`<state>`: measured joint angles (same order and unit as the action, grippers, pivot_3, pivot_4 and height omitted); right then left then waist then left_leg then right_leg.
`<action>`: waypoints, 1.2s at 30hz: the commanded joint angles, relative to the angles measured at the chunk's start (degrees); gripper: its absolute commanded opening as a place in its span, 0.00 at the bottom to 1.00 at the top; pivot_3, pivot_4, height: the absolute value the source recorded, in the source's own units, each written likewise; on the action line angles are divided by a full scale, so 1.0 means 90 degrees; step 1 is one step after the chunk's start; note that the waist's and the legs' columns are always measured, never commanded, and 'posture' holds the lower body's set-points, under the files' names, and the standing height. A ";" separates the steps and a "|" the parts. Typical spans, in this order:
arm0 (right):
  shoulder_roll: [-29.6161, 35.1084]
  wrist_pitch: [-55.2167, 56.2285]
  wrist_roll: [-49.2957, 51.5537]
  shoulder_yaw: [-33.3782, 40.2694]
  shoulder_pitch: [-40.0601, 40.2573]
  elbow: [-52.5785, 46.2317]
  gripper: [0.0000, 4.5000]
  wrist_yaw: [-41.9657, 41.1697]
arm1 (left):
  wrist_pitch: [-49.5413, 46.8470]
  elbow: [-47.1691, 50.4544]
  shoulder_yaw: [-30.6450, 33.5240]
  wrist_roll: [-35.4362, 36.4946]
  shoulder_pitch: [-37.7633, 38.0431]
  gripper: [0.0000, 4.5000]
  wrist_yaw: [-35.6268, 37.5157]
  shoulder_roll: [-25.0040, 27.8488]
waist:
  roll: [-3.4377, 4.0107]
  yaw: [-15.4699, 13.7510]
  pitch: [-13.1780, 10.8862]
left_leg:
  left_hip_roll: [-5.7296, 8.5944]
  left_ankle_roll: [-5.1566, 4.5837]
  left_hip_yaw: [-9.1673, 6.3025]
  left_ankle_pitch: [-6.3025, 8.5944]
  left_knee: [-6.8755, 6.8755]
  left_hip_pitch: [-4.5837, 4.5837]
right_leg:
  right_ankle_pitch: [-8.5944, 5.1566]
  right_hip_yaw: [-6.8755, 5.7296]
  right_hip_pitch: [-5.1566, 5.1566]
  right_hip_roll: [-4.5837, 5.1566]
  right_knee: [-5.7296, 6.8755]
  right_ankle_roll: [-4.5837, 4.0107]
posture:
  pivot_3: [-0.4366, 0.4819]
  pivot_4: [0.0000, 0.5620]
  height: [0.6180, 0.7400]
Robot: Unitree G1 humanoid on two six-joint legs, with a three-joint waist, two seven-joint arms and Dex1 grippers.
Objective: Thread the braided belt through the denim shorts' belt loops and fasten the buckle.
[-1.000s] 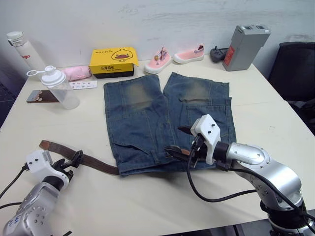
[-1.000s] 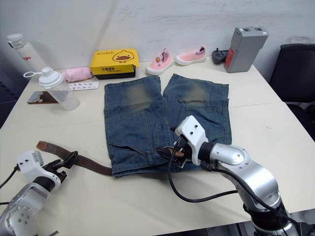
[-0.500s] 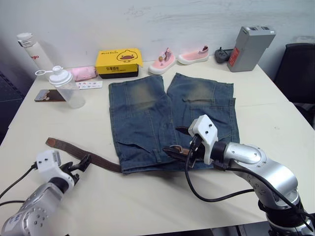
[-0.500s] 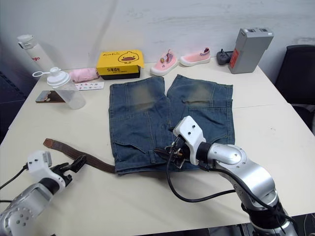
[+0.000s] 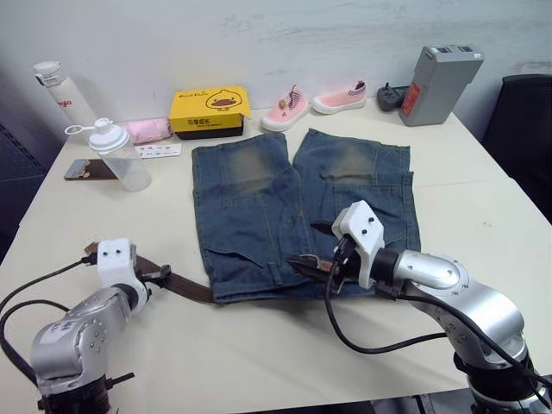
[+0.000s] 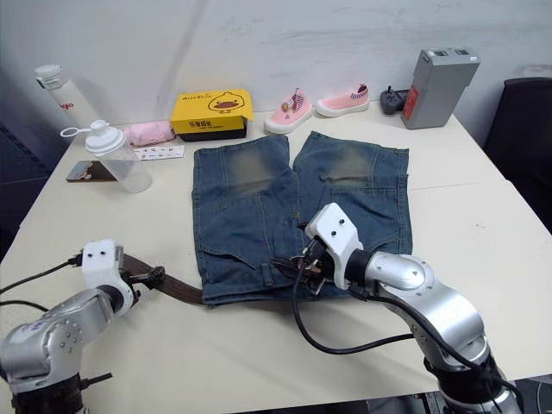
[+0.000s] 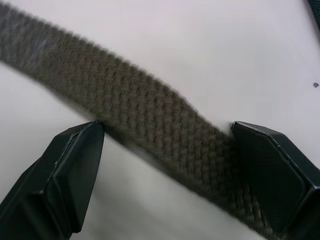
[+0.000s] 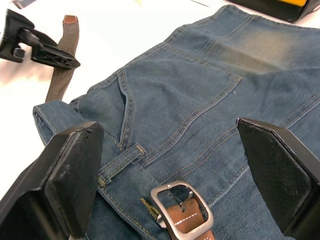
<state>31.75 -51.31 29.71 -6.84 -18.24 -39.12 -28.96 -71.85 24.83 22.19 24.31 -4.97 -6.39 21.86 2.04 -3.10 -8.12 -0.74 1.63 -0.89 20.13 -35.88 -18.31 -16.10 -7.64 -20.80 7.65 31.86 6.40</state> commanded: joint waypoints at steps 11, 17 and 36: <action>0.0074 0.0017 0.0065 0.0236 -0.0027 -0.0281 1.00 0.0077 | 0.1544 -0.0512 0.0139 0.0290 -0.0110 0.21 0.1257 -0.0710 | -0.0007 -0.0018 -0.0010 | -0.0001 0.0003 0.0002 -0.0006 -0.0003 -0.0007 | -0.0003 -0.0013 -0.0002 0.0000 -0.0001 0.0000 | 0.48 0.27 1.00; 0.0123 0.0025 0.0052 0.0259 -0.0046 -0.0250 1.00 0.0052 | 0.3074 0.0071 0.0618 0.1051 -0.0383 0.21 0.2678 -0.0378 | -0.0118 0.0038 -0.0020 | -0.0008 0.0005 0.0010 -0.0010 -0.0005 -0.0058 | 0.0007 -0.0015 -0.0046 -0.0013 -0.0003 -0.0007 | 0.48 0.27 1.00; 0.0712 0.2006 -0.2194 -0.1833 -0.0526 0.0128 1.00 -0.0444 | 0.3648 -0.0546 -0.2118 0.1668 -0.1292 0.21 0.8204 0.2762 | -0.0079 0.0200 -0.0013 | -0.0013 -0.0008 0.0056 -0.0027 0.0016 -0.0086 | 0.0008 -0.0009 -0.0088 -0.0027 -0.0016 -0.0020 | 0.48 0.27 1.00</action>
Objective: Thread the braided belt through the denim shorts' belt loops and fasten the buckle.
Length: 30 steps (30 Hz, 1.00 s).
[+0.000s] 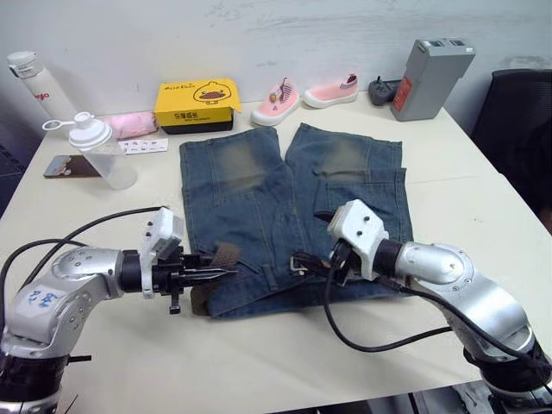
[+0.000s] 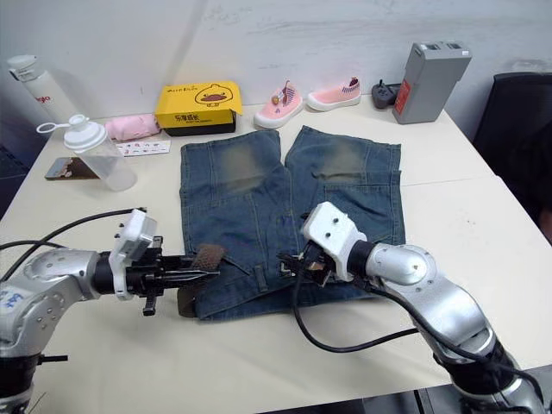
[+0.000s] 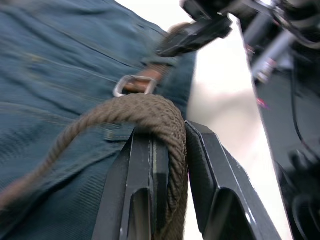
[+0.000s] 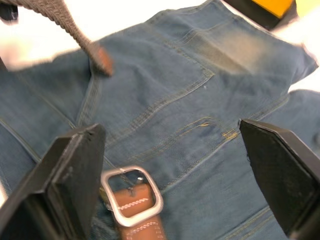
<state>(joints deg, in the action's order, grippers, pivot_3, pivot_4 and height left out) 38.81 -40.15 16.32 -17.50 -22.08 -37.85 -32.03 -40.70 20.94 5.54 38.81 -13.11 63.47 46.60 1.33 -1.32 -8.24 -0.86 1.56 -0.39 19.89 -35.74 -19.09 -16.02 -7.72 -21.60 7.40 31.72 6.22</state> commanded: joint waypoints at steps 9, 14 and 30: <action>-0.1261 0.2725 -0.2988 -0.1807 -0.0564 0.1821 1.00 0.0811 | -0.0287 -0.0200 -0.0475 0.0534 -0.0614 0.21 0.0948 0.0100 | -0.0010 0.0073 -0.0002 | 0.0000 -0.0011 0.0008 -0.0017 -0.0002 0.0005 | 0.0008 0.0008 0.0004 0.0001 0.0033 0.0013 | 0.48 0.27 1.00; -0.1902 0.3168 -0.3205 -0.1478 -0.0357 0.2178 1.00 0.1273 | -0.0445 -0.0276 -0.0385 0.0611 -0.0423 0.21 0.1148 0.0349 | -0.0009 0.0072 -0.0003 | -0.0002 -0.0008 0.0003 -0.0022 0.0001 0.0003 | 0.0008 0.0006 0.0003 0.0001 0.0034 0.0012 | 0.48 0.27 1.00; -0.1767 0.3321 -0.3845 -0.1088 0.0276 0.1851 0.02 0.0827 | -0.0110 -0.0521 -0.0551 0.0129 -0.0329 0.25 0.1236 0.0547 | -0.0017 0.0146 0.0002 | 0.0000 -0.0012 0.0003 -0.0022 -0.0001 0.0005 | 0.0008 0.0010 0.0007 0.0002 0.0041 0.0010 | 0.48 0.27 1.00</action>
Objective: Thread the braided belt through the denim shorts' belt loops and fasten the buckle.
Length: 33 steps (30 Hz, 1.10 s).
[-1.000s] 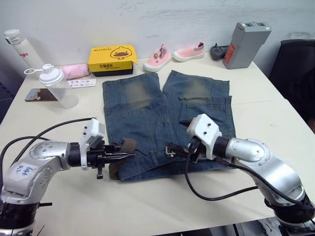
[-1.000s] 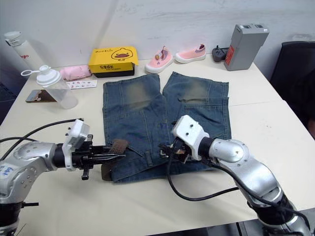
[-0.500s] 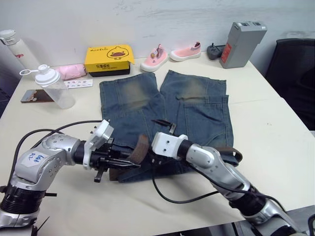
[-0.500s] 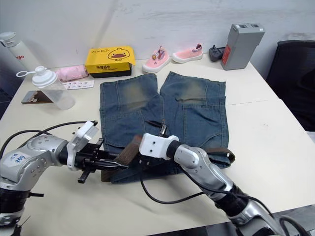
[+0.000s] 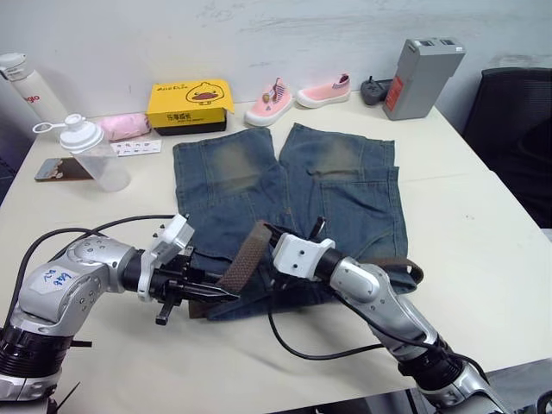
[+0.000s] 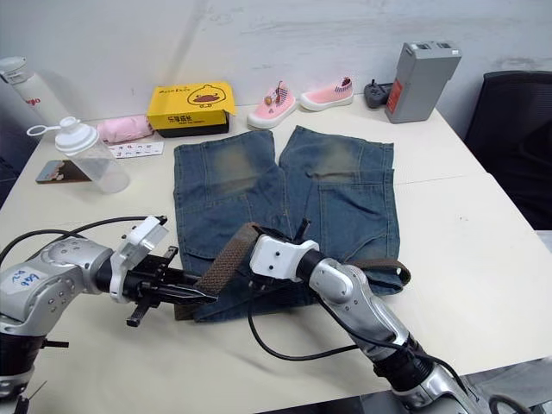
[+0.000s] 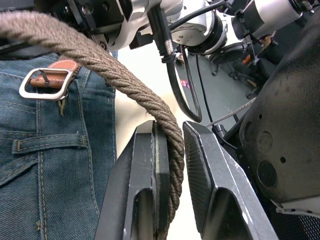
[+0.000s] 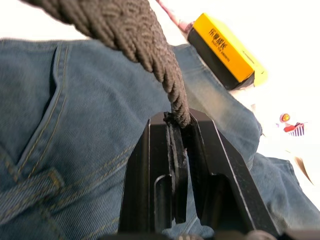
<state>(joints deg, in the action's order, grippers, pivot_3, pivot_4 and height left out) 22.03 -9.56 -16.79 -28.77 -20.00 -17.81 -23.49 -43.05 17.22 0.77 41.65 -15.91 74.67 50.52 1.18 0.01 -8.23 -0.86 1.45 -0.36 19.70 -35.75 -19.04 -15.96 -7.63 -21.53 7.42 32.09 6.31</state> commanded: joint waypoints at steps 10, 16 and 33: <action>0.0381 -0.1399 -0.0915 -0.0021 -0.0029 -0.0805 0.00 -0.1042 | -0.0090 -0.0162 0.0955 0.0049 -0.0370 0.90 -0.0767 0.0151 | -0.0002 0.0005 0.0001 | 0.0000 -0.0002 -0.0001 0.0000 -0.0005 0.0000 | 0.0000 0.0000 0.0000 0.0000 0.0006 0.0000 | 0.48 0.27 1.00; 0.0064 -0.2228 -0.1299 -0.0038 -0.0242 -0.0601 0.00 -0.1064 | -0.1952 0.0599 0.2232 0.2239 0.0195 0.90 -0.1347 0.0317 | -0.0004 0.0016 0.0004 | 0.0001 -0.0003 -0.0002 0.0000 -0.0008 0.0001 | 0.0000 0.0003 0.0000 0.0003 0.0013 0.0000 | 0.48 0.27 1.00; -0.0236 -0.2937 -0.1426 0.0145 -0.0681 -0.0844 0.00 -0.1225 | -0.1770 0.0562 0.1141 0.6774 0.2625 0.90 -0.6797 -0.1550 | -0.0030 -0.0094 0.0005 | 0.0010 0.0011 -0.0043 0.0004 0.0015 0.0072 | -0.0018 0.0042 0.0021 0.0013 0.0043 -0.0022 | 0.48 0.27 1.00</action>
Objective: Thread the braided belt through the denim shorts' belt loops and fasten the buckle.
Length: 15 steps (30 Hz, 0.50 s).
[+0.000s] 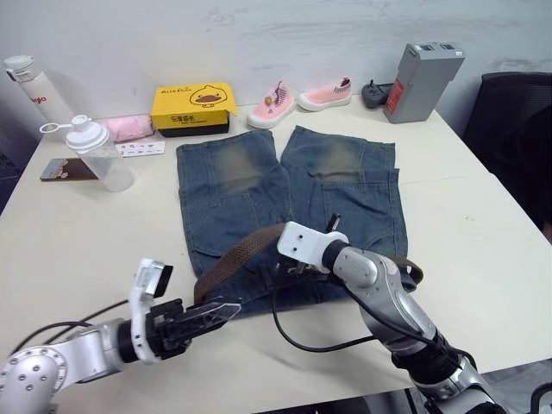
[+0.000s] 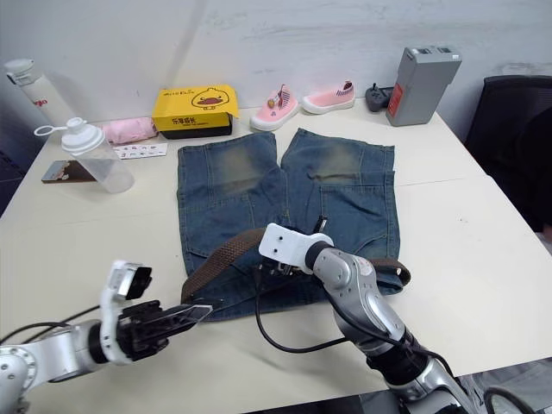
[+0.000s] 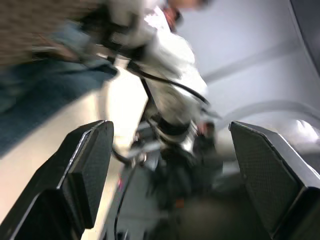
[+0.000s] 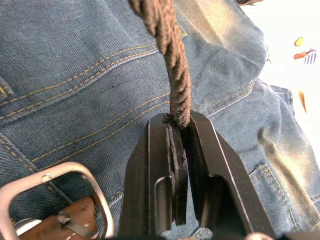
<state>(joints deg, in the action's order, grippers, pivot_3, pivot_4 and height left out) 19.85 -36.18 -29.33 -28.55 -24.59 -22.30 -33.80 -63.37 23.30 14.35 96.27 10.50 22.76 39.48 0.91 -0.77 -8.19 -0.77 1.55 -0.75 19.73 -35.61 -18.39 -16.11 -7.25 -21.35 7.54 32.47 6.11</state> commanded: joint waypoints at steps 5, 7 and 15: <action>0.0115 -0.0020 -0.0047 0.0047 -0.0203 -0.0396 0.00 -0.0266 | 0.0947 -0.0515 -0.0815 0.1078 -0.1144 0.90 -0.2033 -0.0857 | -0.0007 -0.0049 0.0004 | 0.0000 0.0004 0.0003 -0.0003 -0.0004 0.0000 | 0.0000 -0.0003 0.0004 -0.0005 0.0007 0.0000 | 0.48 0.27 1.00; 0.0208 -0.0022 -0.0115 -0.0053 -0.0206 -0.0437 0.00 -0.0399 | 0.1210 -0.0651 -0.0844 0.1133 -0.1456 0.90 -0.2385 -0.1093 | -0.0008 -0.0041 0.0005 | 0.0002 0.0005 0.0015 -0.0003 -0.0005 0.0000 | 0.0001 -0.0002 0.0006 -0.0006 0.0006 0.0001 | 0.48 0.27 1.00; 0.0662 0.0397 -0.0348 -0.0379 -0.0233 -0.0735 0.00 -0.0855 | 0.1686 -0.0746 -0.0967 0.0829 -0.1957 0.90 -0.3429 -0.1448 | -0.0012 -0.0045 0.0009 | -0.0005 0.0013 0.0063 -0.0008 -0.0001 0.0004 | 0.0000 -0.0001 0.0009 -0.0017 -0.0001 0.0002 | 0.48 0.27 1.00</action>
<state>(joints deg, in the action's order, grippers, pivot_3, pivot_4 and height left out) 25.47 -35.47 -31.61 -31.37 -25.80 -24.85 -40.99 -49.17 15.05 6.31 105.85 -6.39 -6.12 26.77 0.81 -1.17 -8.11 -0.81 1.67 -0.17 19.66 -35.63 -18.36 -16.11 -7.25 -21.27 7.39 32.47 6.13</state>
